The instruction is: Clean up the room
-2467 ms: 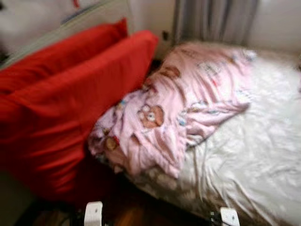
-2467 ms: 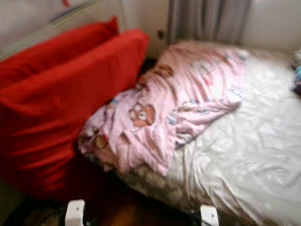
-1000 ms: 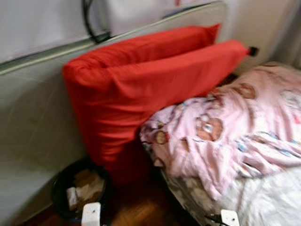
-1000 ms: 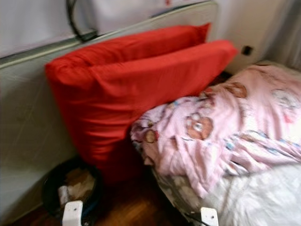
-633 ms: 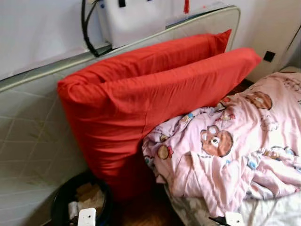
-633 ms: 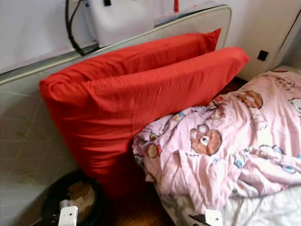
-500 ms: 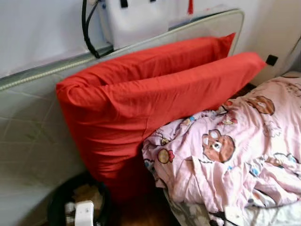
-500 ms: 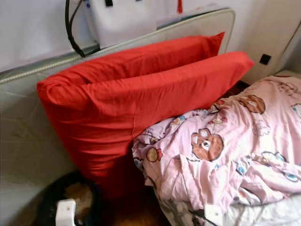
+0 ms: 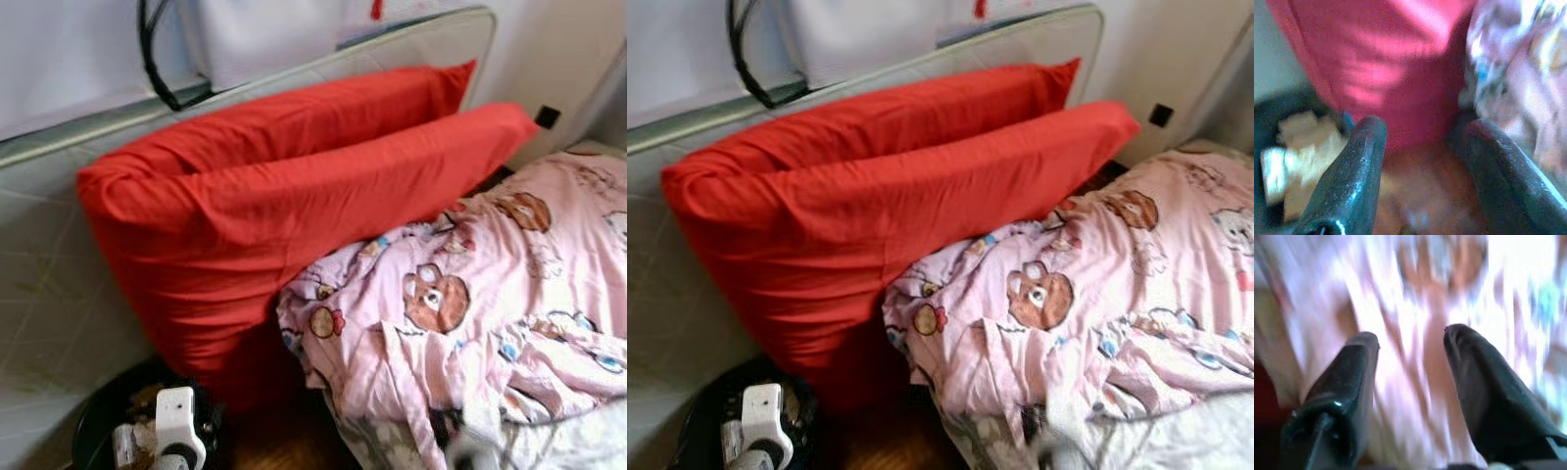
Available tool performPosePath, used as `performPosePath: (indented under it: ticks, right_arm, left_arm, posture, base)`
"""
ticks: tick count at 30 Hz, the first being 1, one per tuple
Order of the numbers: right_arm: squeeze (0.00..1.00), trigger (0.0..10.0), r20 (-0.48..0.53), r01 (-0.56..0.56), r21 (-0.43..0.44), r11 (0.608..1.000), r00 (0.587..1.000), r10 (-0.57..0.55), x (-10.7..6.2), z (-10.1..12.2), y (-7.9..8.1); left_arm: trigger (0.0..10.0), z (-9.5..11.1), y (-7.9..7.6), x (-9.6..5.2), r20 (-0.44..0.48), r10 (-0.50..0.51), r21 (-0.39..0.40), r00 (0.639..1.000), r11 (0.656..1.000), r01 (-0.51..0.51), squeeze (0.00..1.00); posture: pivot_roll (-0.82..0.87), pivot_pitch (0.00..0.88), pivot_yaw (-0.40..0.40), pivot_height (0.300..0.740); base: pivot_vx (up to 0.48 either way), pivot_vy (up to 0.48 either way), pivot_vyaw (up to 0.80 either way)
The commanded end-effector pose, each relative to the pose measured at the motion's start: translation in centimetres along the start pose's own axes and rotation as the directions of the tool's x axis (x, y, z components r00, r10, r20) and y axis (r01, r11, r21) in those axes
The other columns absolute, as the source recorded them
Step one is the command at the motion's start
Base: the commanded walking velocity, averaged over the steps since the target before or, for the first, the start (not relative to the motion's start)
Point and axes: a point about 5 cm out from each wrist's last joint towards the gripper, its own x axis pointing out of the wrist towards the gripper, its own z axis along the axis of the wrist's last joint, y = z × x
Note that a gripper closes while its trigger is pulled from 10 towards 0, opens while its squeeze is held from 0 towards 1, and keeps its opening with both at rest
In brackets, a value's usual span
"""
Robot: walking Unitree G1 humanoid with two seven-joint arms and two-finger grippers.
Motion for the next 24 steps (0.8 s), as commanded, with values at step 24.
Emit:
performPosePath:
  ticks: [24]
  right_arm:
    - [0.0, 10.0, 0.13, 0.065, 0.003, 0.998, 0.989, -0.065, -1.0, 1.0, 0.4]
  left_arm:
    - [10.0, 6.3, -2.0, -1.2, 0.243, -0.011, 0.005, 0.97, 1.0, 0.01, 0.0]
  posture:
    - [-0.05, 0.05, 0.014, 0.685]
  base:
    - [0.0, 0.0, 0.0]
